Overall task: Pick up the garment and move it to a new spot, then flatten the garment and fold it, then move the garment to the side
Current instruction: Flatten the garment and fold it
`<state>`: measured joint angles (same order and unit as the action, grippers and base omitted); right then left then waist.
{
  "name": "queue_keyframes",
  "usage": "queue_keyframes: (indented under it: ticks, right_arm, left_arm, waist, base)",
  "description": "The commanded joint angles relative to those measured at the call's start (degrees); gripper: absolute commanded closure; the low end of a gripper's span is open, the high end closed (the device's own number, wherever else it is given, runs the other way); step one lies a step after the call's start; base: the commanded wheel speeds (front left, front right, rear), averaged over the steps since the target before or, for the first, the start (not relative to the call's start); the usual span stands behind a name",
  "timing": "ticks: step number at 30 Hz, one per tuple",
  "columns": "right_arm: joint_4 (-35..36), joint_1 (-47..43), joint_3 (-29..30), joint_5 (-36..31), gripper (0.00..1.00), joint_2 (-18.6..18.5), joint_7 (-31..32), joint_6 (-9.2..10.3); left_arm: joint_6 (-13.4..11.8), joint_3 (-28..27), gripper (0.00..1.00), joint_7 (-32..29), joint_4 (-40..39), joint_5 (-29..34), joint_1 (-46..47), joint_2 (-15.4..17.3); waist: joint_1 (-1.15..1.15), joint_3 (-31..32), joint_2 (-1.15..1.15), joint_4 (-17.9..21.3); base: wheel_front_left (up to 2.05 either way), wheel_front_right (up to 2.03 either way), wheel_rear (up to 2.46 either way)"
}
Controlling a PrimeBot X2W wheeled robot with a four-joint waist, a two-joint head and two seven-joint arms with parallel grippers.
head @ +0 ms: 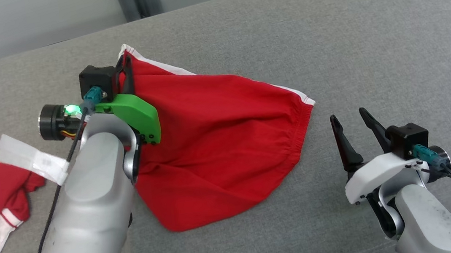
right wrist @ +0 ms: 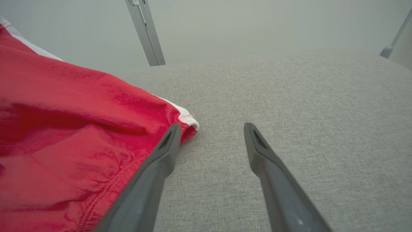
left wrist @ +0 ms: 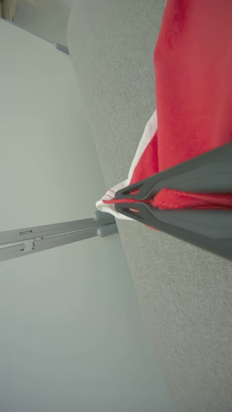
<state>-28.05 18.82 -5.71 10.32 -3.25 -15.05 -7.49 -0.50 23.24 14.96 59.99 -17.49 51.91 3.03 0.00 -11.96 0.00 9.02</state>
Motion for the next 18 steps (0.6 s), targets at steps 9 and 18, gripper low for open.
queue_keyframes:
  ticks: [9,18]
  right_arm:
    - [-0.9,-5.0,2.4,-1.0,0.00,0.0,-0.2,0.00]
    - [-1.2,-7.3,2.2,-0.6,0.00,0.1,-0.2,0.00]
  left_arm:
    - [-0.8,-2.1,1.00,0.2,-21.7,2.5,-20.6,0.2]
    - [-1.5,-7.1,1.00,0.2,-28.9,3.1,-38.9,0.3]
  waist:
    - [0.00,9.4,0.00,-8.1]
    - [0.00,11.7,0.00,-8.8]
  base:
    - [0.00,0.00,0.00]
    - [0.00,0.00,0.00]
